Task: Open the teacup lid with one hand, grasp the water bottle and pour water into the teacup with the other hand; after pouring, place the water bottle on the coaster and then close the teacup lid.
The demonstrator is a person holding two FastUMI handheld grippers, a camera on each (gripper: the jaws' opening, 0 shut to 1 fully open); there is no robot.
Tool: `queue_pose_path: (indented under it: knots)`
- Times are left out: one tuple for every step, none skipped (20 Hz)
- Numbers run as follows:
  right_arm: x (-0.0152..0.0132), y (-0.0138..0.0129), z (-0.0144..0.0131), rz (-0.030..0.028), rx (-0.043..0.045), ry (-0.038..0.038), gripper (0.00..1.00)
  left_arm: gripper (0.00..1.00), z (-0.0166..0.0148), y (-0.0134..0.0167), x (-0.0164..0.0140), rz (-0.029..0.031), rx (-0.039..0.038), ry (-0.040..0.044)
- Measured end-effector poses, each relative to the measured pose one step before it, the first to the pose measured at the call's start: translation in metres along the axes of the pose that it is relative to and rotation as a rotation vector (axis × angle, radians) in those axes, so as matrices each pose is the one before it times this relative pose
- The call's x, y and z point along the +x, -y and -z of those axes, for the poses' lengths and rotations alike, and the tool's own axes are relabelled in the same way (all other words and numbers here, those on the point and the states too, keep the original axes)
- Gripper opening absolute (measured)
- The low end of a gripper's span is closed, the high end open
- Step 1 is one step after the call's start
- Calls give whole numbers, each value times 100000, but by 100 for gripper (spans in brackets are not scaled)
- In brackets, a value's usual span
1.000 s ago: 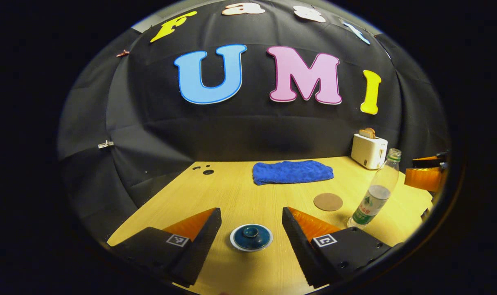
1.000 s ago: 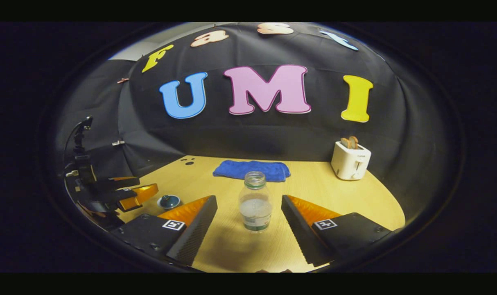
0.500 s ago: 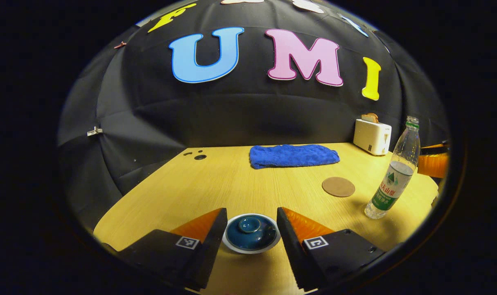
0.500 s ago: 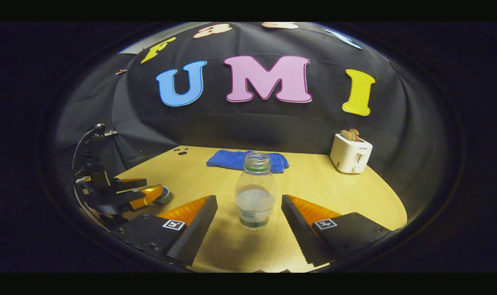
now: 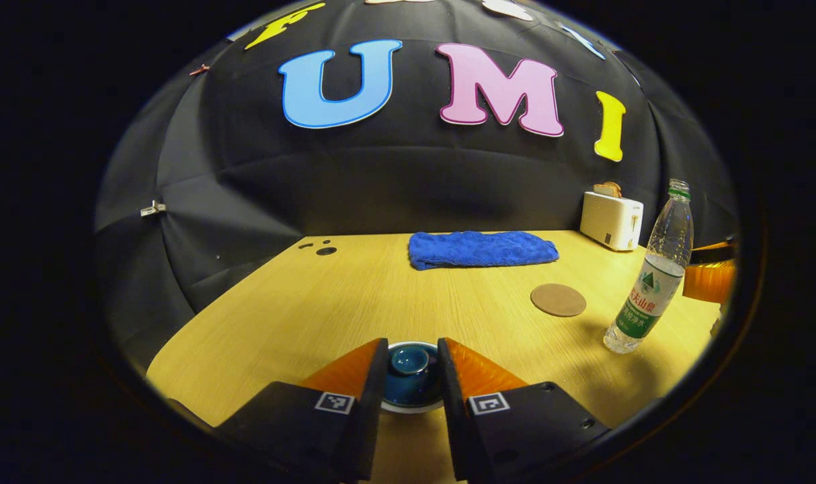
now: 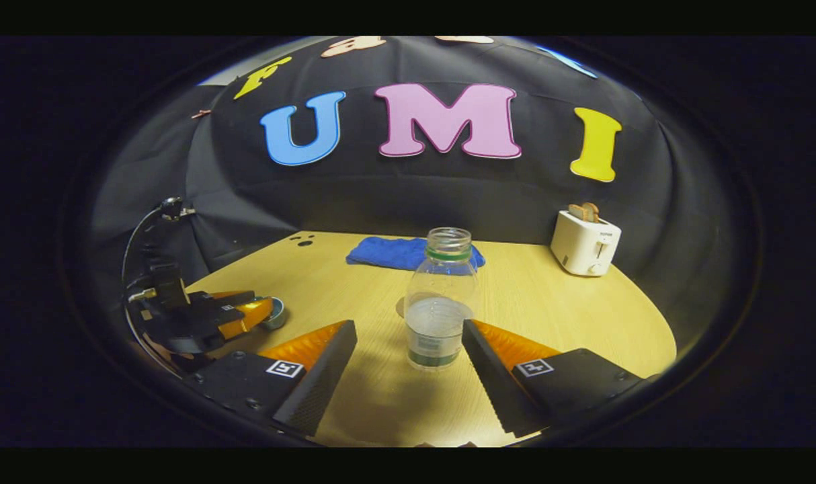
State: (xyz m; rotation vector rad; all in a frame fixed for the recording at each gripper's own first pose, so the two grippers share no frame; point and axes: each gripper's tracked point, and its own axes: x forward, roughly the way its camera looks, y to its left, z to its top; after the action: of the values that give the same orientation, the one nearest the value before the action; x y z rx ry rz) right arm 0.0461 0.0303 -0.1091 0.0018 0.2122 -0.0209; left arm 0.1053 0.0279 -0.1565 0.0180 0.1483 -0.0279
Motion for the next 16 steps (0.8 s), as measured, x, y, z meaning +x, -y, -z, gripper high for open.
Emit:
queue_pose_path:
  knots:
    - [224, 125, 52, 115, 1010, 563, 98, 46, -196, -100, 20, 82, -468, 694]
    - [283, 28, 111, 302, 1141, 449, 96, 40, 107, 76, 3, 392, 67, 386]
    - [266, 136, 308, 427, 805, -6, 99, 37, -70, 54, 25, -185, 830, 290]
    - [218, 144, 308, 639, 389, -376, 100, 35, 127, -42, 23, -492, 1485, 134]
    - [65, 163, 394, 563, 575, -545, 100, 34, -211, -3, 54, -599, 1325, 497]
    - [124, 78, 227, 162, 742, -115, 100, 31, -34, -17, -27, -431, 521, 10]
    - [72, 42, -6, 483, 500, 303, 100, 30, -131, -31, 17, -233, -62, 421]
    - [-29, 66, 111, 392, -12, 334, 100, 25, -123, 36, -81, 93, -77, 214]
    - [163, 154, 82, 710, -518, 103, 100, 28, -107, 59, -81, 142, -70, 97]
    - [59, 162, 48, 773, -314, 446, 100, 27, -200, -6, -154, -16, 124, 655]
    - [163, -61, -27, 64, 613, 307, 100, 26, -489, -14, -42, -29, 334, 727]
    - [144, -254, -107, -448, 629, 701, 100, 22, -396, -26, -145, 91, 382, 807]
    - [226, -19, -169, 504, -676, 363, 99, 22, -519, 70, -96, 327, 57, 617]
    - [336, 66, 110, 777, -1038, -227, 100, 25, -370, 70, -134, 414, -238, 474]
    - [340, -23, -3, 443, -353, 391, 100, 29, -470, -16, -142, 152, -206, 685]
    - [365, 86, 12, 650, -297, 456, 100, 22, -356, -9, -205, 125, 120, 631]
